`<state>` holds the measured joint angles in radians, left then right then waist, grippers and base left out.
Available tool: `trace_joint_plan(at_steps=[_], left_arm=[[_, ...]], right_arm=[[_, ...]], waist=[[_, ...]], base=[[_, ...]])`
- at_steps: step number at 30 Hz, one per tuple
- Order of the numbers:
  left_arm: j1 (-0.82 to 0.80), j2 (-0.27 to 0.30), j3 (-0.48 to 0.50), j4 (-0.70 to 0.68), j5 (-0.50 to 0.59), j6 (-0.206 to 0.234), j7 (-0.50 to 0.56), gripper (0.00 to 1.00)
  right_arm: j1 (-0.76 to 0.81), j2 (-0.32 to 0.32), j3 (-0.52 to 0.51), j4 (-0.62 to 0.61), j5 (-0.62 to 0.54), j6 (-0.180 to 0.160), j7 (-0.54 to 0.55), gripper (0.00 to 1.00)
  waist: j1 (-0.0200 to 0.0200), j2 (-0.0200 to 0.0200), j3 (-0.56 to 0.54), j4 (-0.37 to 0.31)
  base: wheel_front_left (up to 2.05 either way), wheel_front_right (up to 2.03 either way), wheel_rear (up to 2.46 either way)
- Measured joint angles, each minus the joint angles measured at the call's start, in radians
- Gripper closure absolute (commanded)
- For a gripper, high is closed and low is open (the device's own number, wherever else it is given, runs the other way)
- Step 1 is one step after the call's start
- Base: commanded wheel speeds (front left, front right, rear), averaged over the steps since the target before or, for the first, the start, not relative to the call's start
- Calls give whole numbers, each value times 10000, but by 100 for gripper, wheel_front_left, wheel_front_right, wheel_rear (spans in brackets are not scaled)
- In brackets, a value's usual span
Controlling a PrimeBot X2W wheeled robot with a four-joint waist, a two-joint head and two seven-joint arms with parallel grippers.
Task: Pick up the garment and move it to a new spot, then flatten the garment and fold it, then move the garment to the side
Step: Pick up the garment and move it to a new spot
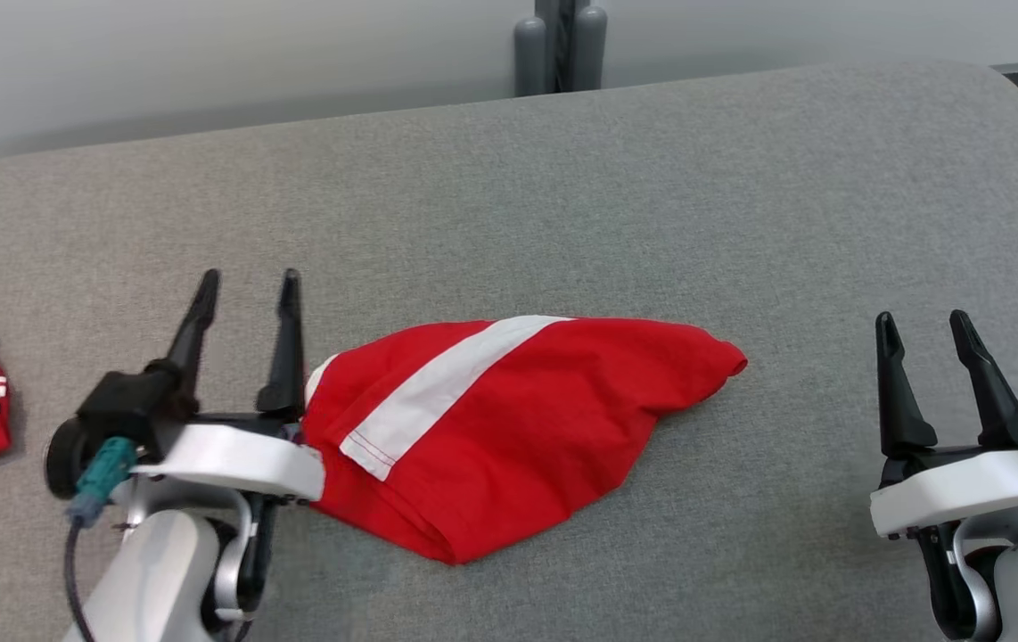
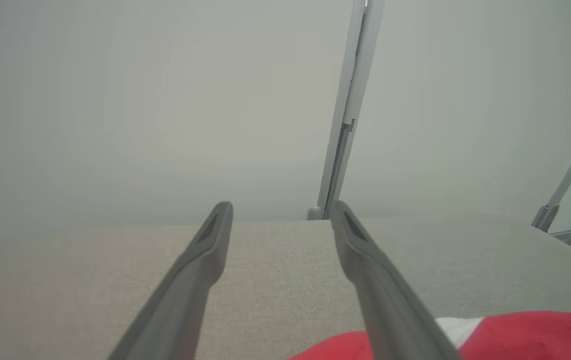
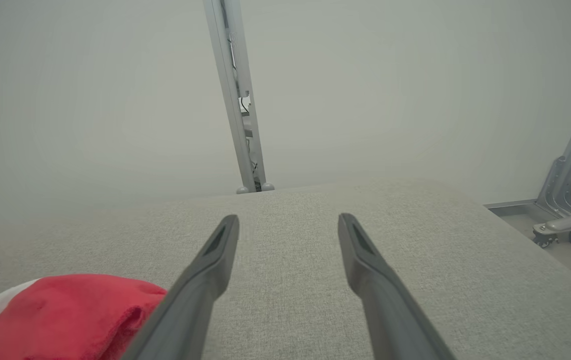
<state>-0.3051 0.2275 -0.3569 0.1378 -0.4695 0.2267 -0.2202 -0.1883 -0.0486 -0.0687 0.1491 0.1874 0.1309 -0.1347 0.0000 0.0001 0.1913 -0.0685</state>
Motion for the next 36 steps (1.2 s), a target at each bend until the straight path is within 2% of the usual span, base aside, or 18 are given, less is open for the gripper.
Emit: trace_joint_plan(at_steps=[5,12,23,36], left_arm=[[792,516,819,-213,-366,259,-94,0],[1845,970,968,-830,-497,443,111,0],[3080,1216,617,-1904,-324,844,807,0],[3728,1277,489,-2303,-364,1135,1116,0]], right_arm=[[196,0,2,-136,-92,0,128,0],[609,-27,79,-382,-199,0,407,0],[1520,-115,297,-874,-232,0,746,0],[2183,-109,454,-1597,-290,0,1118,0]], waist=[[0,0,-287,274],[1,0,-778,443],[1,0,-1603,424],[0,0,-2011,277]], base=[[0,0,0],[0,0,0],[0,0,0],[0,0,0]])
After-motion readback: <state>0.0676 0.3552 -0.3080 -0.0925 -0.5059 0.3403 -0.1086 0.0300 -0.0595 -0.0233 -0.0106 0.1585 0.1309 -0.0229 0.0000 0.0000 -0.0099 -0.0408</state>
